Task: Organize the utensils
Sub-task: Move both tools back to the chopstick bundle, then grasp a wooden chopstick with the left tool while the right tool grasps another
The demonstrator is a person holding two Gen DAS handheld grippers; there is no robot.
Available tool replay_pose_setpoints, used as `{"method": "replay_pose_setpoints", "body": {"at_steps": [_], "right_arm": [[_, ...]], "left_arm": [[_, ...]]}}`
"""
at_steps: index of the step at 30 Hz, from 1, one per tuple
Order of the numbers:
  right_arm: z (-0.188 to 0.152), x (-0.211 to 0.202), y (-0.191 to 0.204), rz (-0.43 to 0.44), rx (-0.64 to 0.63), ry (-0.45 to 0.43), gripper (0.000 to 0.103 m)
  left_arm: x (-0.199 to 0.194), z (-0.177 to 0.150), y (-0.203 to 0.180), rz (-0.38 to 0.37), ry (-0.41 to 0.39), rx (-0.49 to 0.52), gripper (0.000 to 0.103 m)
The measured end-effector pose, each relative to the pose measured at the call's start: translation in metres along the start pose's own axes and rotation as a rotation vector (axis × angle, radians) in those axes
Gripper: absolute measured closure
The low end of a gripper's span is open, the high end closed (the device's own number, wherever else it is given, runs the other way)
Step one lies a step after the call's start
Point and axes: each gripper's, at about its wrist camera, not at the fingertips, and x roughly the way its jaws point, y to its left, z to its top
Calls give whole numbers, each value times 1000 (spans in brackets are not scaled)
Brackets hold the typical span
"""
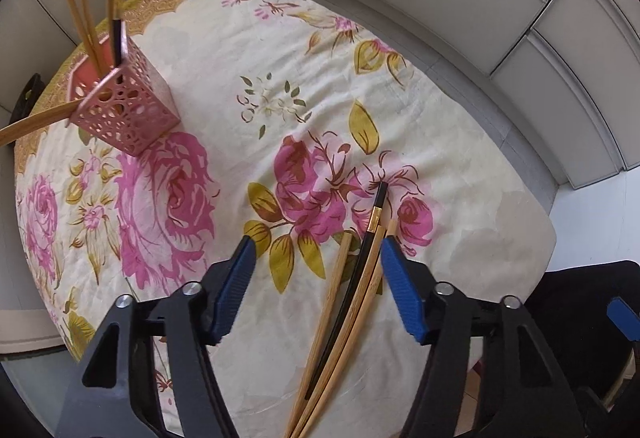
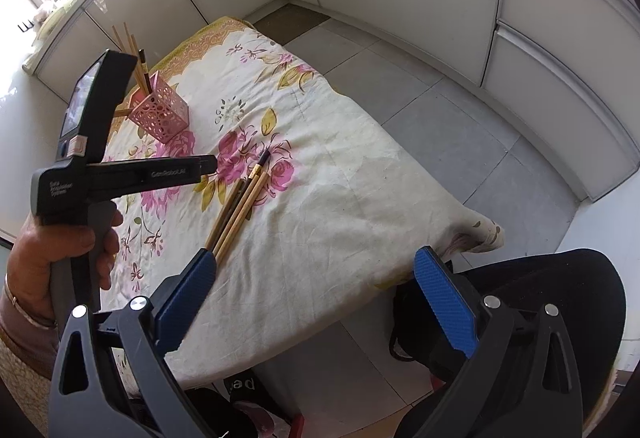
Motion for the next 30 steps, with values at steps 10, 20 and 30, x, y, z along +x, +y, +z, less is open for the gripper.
{"method": "replay_pose_setpoints", "body": {"at_steps": [10, 20, 30], "right_arm": [[0, 5, -1, 13, 1, 22, 7], [0, 11, -2, 10, 13, 40, 7], [2, 19, -2, -4, 23, 64, 7]], "left_arm": [[46, 1, 10, -23, 157, -8, 78], [50, 6, 7, -69, 155, 6, 80], [58, 4, -13, -30, 149, 55, 95]]}}
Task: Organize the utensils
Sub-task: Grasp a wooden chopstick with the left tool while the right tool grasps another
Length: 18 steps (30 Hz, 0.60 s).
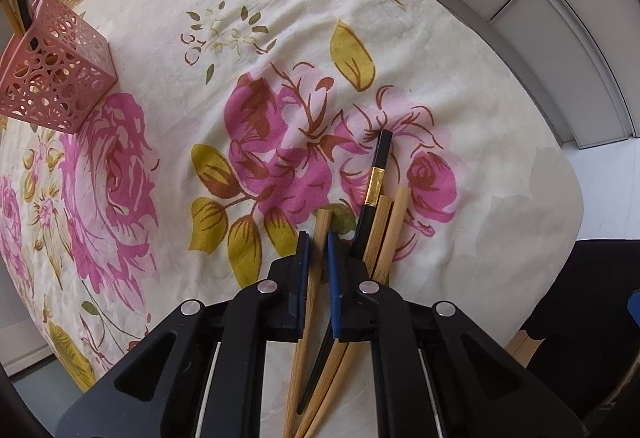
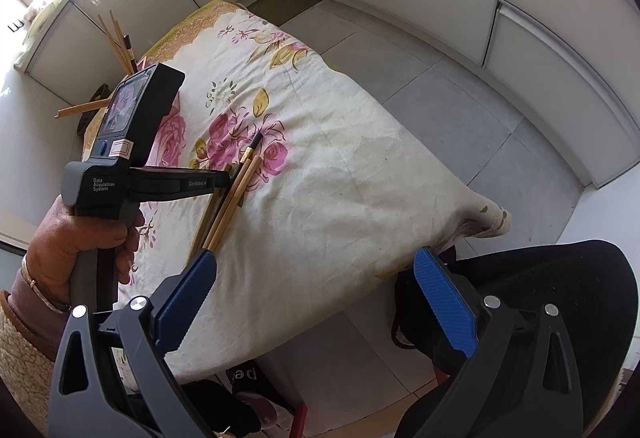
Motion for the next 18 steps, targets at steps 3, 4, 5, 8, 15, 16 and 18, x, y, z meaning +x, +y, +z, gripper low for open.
{"method": "replay_pose_setpoints", "body": {"at_steps": [3, 4, 5, 8, 15, 16, 18], "right_arm": [[6, 4, 3, 3, 8, 10, 7], [9, 7, 5, 6, 12, 20, 7], [13, 11, 7, 4, 18, 24, 7], [29, 23, 16, 8, 33, 31, 7], [66, 82, 28, 63, 216, 205, 42], [68, 93, 29, 68, 248, 245, 54], [70, 113, 34, 83, 305, 319, 69]], "left_arm": [[-6, -10, 1, 17, -46, -20, 96], [-9, -21, 7, 11, -63, -35, 97], [-14, -26, 12, -7, -80, -50, 97], [-37, -43, 29, -30, -158, -75, 97], [-117, -98, 53, -61, -396, -154, 97], [-127, -100, 54, -64, -419, -161, 97], [-141, -106, 58, -65, -456, -165, 97]]}}
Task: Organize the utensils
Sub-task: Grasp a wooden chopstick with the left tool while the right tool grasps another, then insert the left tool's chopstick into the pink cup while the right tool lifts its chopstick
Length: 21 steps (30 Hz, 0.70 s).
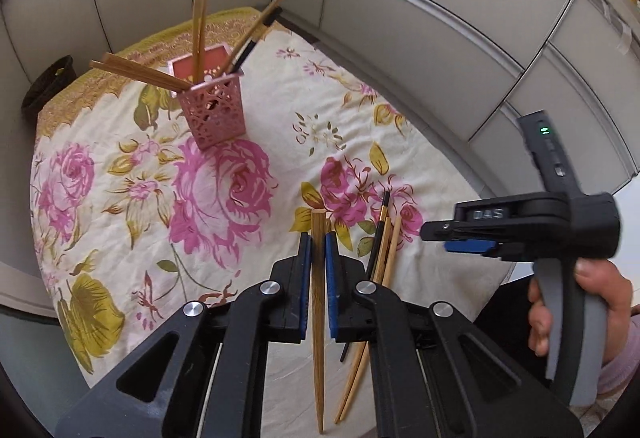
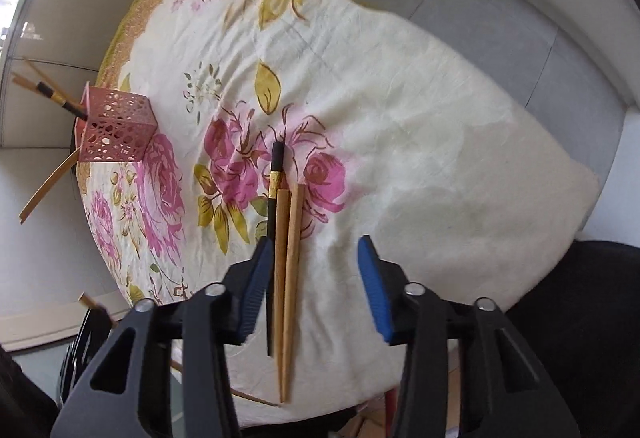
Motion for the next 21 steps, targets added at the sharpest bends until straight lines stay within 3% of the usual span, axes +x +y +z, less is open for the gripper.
{"method": "replay_pose_setpoints", "body": {"at_steps": [3, 9, 11, 13, 21], "right_arm": [[5, 12, 5, -31, 55, 10, 70], [14, 21, 22, -124, 41, -31, 72], [14, 27, 29, -188, 7, -42, 84], [13, 34, 36, -213, -22, -54, 89], [3, 45, 60, -325, -81, -118, 90]], "left_arm": [[-12, 0, 6, -20, -47, -10, 97], [-23, -1, 15, -48, -79, -26, 97], [-28, 0, 18, -51, -93, -34, 97], [-35, -1, 20, -57, -106, -38, 97], [-47, -2, 27, -48, -142, -59, 97]]}}
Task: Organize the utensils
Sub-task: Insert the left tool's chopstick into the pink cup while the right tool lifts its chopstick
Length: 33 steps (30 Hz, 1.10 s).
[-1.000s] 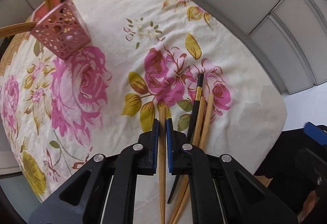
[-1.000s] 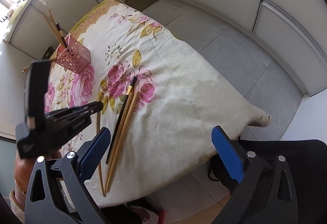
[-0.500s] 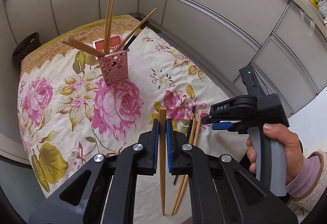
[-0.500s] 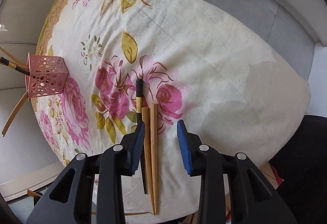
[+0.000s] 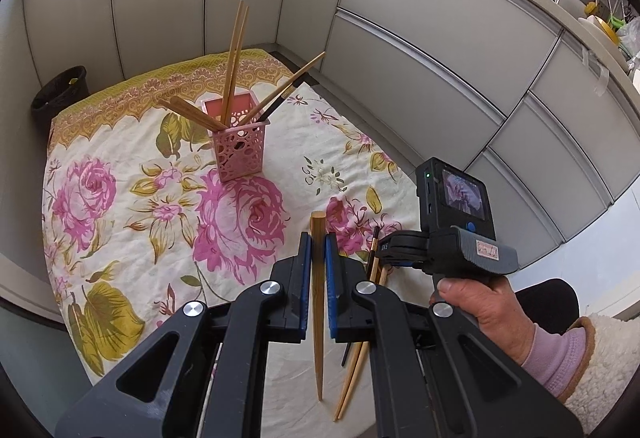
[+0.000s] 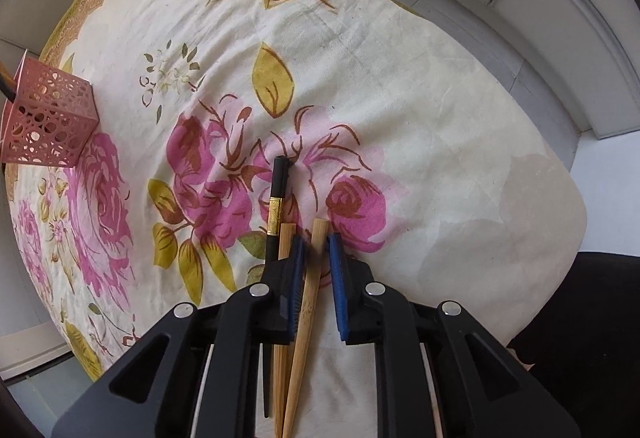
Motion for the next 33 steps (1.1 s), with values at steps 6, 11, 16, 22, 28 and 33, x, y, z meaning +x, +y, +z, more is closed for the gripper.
{"method": "replay_pose_setpoints", "body": {"at_steps": [6, 11, 16, 22, 28, 33], "right_arm": [[-12, -8, -13, 104, -9, -77, 95], [-33, -51, -33, 216, -66, -209, 95], [-58, -115, -44, 296, -204, -389, 95], [-87, -170, -56, 374, -320, -538, 95], [-100, -218, -63, 429, -371, -666, 95], [-104, -259, -60, 470, -414, -781, 95]], "left_arm": [[-14, 0, 4, 17, -62, -28, 97], [-26, -2, -4, 69, -121, -30, 97], [-44, -6, -25, 132, -199, -25, 97], [-59, -15, -45, 180, -255, -38, 97], [-69, -15, -55, 204, -277, -57, 97], [-81, -4, -57, 235, -323, -70, 97]]}}
